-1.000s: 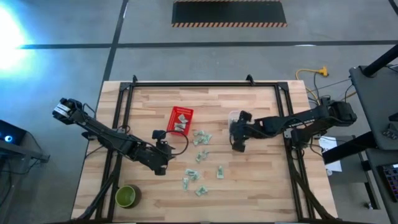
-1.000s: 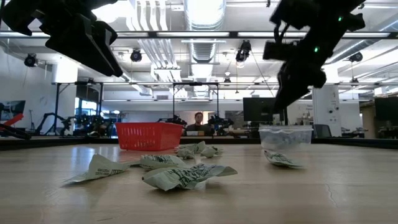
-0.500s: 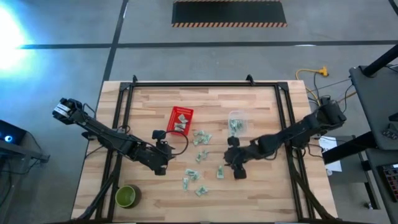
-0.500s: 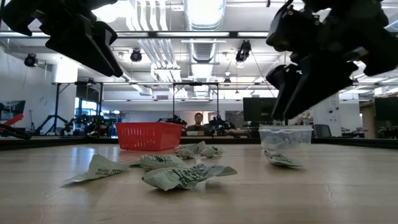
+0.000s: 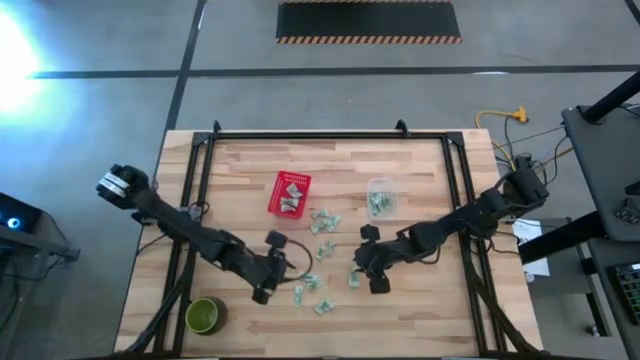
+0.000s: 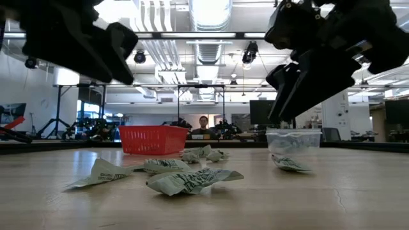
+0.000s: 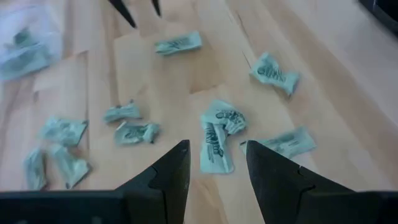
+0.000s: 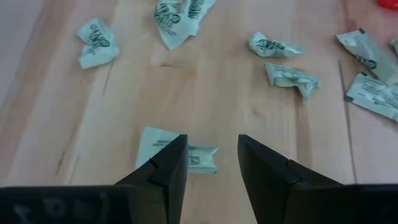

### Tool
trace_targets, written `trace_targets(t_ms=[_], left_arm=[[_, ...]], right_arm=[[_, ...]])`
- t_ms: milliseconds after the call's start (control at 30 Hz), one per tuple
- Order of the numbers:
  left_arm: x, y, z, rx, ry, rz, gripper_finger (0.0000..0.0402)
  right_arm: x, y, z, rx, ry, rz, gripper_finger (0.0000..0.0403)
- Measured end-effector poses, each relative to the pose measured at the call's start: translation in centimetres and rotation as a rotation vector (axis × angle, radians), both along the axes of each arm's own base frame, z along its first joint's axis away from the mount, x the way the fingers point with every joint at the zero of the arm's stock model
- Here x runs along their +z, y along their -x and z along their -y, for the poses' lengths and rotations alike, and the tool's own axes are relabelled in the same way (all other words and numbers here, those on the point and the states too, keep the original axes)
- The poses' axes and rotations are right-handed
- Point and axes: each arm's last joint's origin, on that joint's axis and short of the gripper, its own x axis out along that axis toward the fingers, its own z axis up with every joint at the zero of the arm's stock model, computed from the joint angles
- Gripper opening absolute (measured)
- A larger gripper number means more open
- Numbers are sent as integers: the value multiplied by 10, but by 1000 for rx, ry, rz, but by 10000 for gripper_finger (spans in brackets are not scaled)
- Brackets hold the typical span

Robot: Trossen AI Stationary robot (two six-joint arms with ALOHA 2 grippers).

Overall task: Pick and place items into bin
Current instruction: Put the stevia packet into the red bin

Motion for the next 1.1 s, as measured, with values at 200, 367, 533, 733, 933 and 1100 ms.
trace_targets(t_ms=[200, 367, 533, 733, 933, 1100], left_arm=[[-18, -28, 13, -43, -69, -15, 141], [-30, -46, 20, -45, -78, -52, 141], [-38, -62, 27, -43, -85, -75, 141], [-48, -72, 27, -20, -19, -122, 141], [-50, -73, 19, 48, 63, -165, 141], [-52, -73, 18, 67, 88, -177, 141]], right_arm=[[-1, 3, -3, 10, -3, -6, 123], [-1, 5, -6, 19, -4, -8, 118], [-2, 5, -6, 15, -6, -7, 113], [-2, 6, -7, 10, -14, -13, 111], [-3, 7, -8, 10, -15, -15, 113], [-3, 7, -8, 7, -18, -16, 112]])
